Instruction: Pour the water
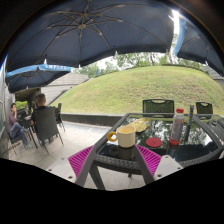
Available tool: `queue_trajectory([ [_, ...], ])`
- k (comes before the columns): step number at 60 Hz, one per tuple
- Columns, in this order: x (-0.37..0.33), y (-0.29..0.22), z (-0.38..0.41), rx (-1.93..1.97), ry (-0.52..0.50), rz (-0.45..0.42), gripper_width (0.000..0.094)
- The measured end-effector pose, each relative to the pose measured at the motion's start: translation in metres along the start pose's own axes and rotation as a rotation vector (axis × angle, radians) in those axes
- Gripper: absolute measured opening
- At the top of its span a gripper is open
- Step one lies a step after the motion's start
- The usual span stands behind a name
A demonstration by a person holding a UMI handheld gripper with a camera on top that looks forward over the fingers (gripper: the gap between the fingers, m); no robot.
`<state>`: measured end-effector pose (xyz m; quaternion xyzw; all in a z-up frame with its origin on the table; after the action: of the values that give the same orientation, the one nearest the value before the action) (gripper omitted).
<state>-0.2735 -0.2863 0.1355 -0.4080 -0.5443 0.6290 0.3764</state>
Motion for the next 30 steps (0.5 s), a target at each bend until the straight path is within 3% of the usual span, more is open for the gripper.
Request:
queue_trajectory([
  [13, -0.004, -0.002, -0.035, -0.039, 0.031, -0.025, 0.0818],
  [30, 0.044, -0.013, -0.189, -0.028, 0.274, -0.057, 0.0809],
])
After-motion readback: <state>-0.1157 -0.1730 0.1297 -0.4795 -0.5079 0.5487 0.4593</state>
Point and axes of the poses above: the point between the fingertips, and its own axes, seen from behind it with the camera up: z to the left, y down, x forward, the way the camera looks, the point moved 5 cm from there along -x, backward, against the way the camera looks, and after that the axes turned 7 degrees about -z, right-handed, at the moved point
